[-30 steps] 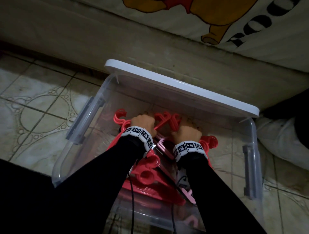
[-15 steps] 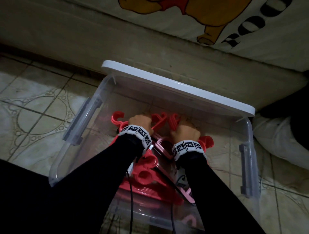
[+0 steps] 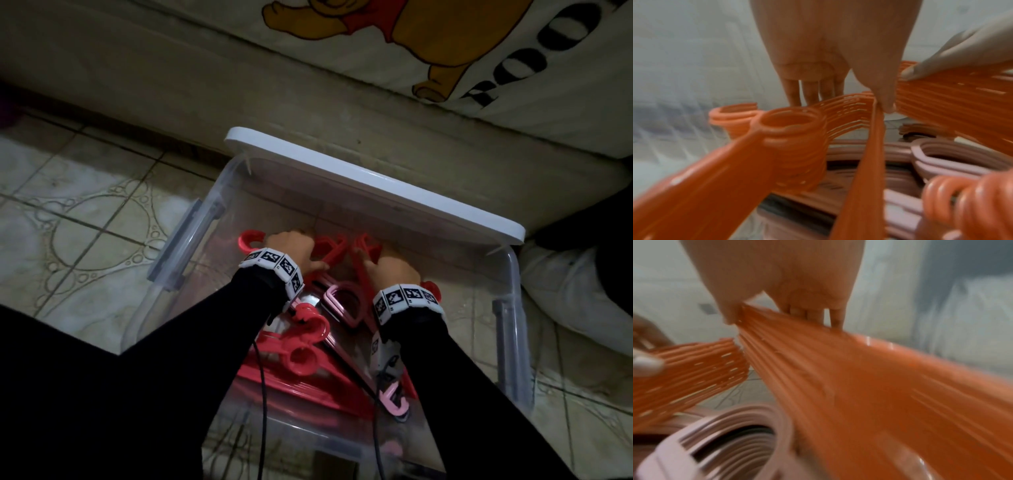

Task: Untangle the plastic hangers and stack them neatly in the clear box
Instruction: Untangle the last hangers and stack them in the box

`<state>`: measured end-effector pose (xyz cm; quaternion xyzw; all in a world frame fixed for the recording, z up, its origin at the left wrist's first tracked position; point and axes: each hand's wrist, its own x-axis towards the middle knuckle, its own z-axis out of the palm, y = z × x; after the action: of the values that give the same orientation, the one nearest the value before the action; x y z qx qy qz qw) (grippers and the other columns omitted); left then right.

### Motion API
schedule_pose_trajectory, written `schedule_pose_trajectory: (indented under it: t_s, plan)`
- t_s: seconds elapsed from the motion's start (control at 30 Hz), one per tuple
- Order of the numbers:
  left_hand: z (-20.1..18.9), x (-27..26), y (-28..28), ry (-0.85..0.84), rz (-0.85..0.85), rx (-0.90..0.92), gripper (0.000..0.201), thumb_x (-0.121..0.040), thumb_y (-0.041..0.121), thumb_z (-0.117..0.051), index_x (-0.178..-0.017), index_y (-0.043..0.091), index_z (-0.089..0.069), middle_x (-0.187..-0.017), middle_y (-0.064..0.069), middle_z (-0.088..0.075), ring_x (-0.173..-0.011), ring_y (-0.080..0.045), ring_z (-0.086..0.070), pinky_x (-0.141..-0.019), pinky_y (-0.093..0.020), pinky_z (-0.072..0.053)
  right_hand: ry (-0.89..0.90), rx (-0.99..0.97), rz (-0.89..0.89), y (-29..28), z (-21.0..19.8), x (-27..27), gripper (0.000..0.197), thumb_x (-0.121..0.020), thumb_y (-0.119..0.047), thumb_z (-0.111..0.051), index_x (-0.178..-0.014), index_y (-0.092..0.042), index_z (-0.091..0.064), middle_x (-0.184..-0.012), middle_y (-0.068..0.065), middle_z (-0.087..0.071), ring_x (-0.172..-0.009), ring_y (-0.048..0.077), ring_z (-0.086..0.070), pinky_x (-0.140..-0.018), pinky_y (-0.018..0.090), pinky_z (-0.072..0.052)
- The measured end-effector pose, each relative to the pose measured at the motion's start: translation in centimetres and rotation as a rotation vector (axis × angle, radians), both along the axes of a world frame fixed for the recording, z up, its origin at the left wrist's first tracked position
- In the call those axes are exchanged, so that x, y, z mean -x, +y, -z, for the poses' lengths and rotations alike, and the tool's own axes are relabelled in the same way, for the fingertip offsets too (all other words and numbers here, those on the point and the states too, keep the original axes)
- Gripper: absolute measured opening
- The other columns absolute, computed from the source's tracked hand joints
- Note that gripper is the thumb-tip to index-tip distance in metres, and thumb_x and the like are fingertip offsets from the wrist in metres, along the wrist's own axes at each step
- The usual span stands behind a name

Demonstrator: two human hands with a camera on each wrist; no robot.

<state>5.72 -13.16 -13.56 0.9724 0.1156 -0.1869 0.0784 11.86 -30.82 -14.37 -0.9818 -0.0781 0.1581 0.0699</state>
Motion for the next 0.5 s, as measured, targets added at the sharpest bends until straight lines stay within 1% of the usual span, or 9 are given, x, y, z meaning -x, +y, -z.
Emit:
schedule_pose_trajectory:
  t_s: [0.07, 0.13, 0.17, 0.2, 0.27, 0.33, 0.37, 0.43, 0.5]
  plan:
    - [-0.4, 0.1, 0.0, 0.016, -0.031, 0.019, 0.073, -0.079, 0.074, -0.049, -0.117, 0.012, -0.058, -0.111, -0.014, -0.064, -0.103, -0.032, -0.061, -0.077, -0.036, -0.044, 0.001, 0.083, -0.032, 0.1, -1.0, 0.0, 0.067, -0.084, -0.072, -0.036, -0.109, -0.013, -0.056, -0.106, 0.014, -0.064, -0.098, 0.032, -0.062, -0.069, 0.034, -0.037]
    - [-1.1, 0.3, 0.4, -0.030, -0.058, 0.017, 0.074, -0.080, 0.074, -0.044, -0.115, 0.010, -0.060, -0.109, -0.015, -0.065, -0.101, -0.033, -0.062, -0.078, -0.036, -0.046, -0.050, 0.184, -0.090, 0.2, -2.5, 0.0, 0.071, -0.080, -0.077, -0.038, -0.094, -0.012, -0.064, -0.088, 0.011, -0.065, -0.088, 0.030, -0.065, -0.065, 0.031, -0.039]
    - [-1.5, 0.4, 0.8, -0.070, -0.057, 0.006, 0.069, -0.084, 0.070, -0.043, -0.114, 0.010, -0.060, -0.108, -0.015, -0.065, -0.101, -0.033, -0.062, -0.078, -0.037, -0.046, -0.112, 0.217, -0.142, 0.1, -3.4, 0.1, 0.071, -0.078, -0.078, -0.039, -0.085, -0.012, -0.065, -0.081, 0.010, -0.064, -0.082, 0.030, -0.065, -0.062, 0.030, -0.039]
    - [-1.9, 0.5, 1.1, -0.111, -0.042, -0.008, 0.060, -0.088, 0.062, -0.044, -0.112, 0.009, -0.060, -0.108, -0.016, -0.065, -0.101, -0.034, -0.061, -0.078, -0.037, -0.046, -0.186, 0.221, -0.214, 0.1, -4.2, 0.2, 0.067, -0.079, -0.076, -0.041, -0.079, -0.013, -0.064, -0.078, 0.010, -0.065, -0.079, 0.030, -0.066, -0.060, 0.030, -0.038]
    - [-2.9, 0.8, 1.6, -0.171, 0.021, -0.058, 0.041, -0.093, 0.044, -0.047, -0.109, 0.008, -0.059, -0.109, -0.016, -0.064, -0.102, -0.034, -0.060, -0.077, -0.037, -0.046, -0.239, 0.157, -0.420, 0.0, -5.3, 0.7, 0.050, -0.085, -0.063, -0.046, -0.085, -0.015, -0.060, -0.086, 0.012, -0.066, -0.083, 0.032, -0.065, -0.061, 0.031, -0.038]
    - [-3.7, 1.2, 1.5, -0.155, 0.082, -0.087, 0.033, -0.093, 0.036, -0.048, -0.109, 0.010, -0.059, -0.109, -0.016, -0.063, -0.102, -0.034, -0.061, -0.075, -0.037, -0.046, -0.099, 0.139, -0.676, 0.4, -5.7, 1.9, 0.037, -0.088, -0.051, -0.049, -0.097, -0.016, -0.058, -0.095, 0.012, -0.066, -0.088, 0.033, -0.064, -0.063, 0.032, -0.040]
    - [-4.0, 1.5, 1.2, -0.133, 0.111, -0.087, 0.032, -0.092, 0.036, -0.048, -0.110, 0.012, -0.059, -0.109, -0.015, -0.063, -0.101, -0.035, -0.061, -0.074, -0.036, -0.046, -0.015, 0.165, -0.776, 0.5, -5.8, 2.7, 0.033, -0.087, -0.047, -0.050, -0.096, -0.017, -0.059, -0.094, 0.011, -0.066, -0.088, 0.032, -0.064, -0.064, 0.031, -0.041]
    - [-4.3, 1.8, 0.5, -0.077, 0.156, -0.040, 0.031, -0.091, 0.036, -0.050, -0.108, 0.014, -0.063, -0.106, -0.016, -0.065, -0.098, -0.035, -0.063, -0.071, -0.034, -0.044, 0.104, 0.187, -0.872, 0.6, -5.9, 4.0, 0.027, -0.085, -0.041, -0.050, -0.087, -0.017, -0.063, -0.088, 0.010, -0.067, -0.083, 0.031, -0.064, -0.062, 0.031, -0.043]
    - [-4.1, 2.2, -0.2, 0.007, 0.165, 0.048, 0.032, -0.090, 0.037, -0.053, -0.104, 0.011, -0.067, -0.103, -0.017, -0.066, -0.095, -0.034, -0.064, -0.071, -0.033, -0.045, 0.211, 0.137, -0.882, 0.3, -5.7, 5.1, 0.023, -0.084, -0.036, -0.052, -0.083, -0.015, -0.063, -0.086, 0.009, -0.067, -0.081, 0.029, -0.063, -0.061, 0.030, -0.044]
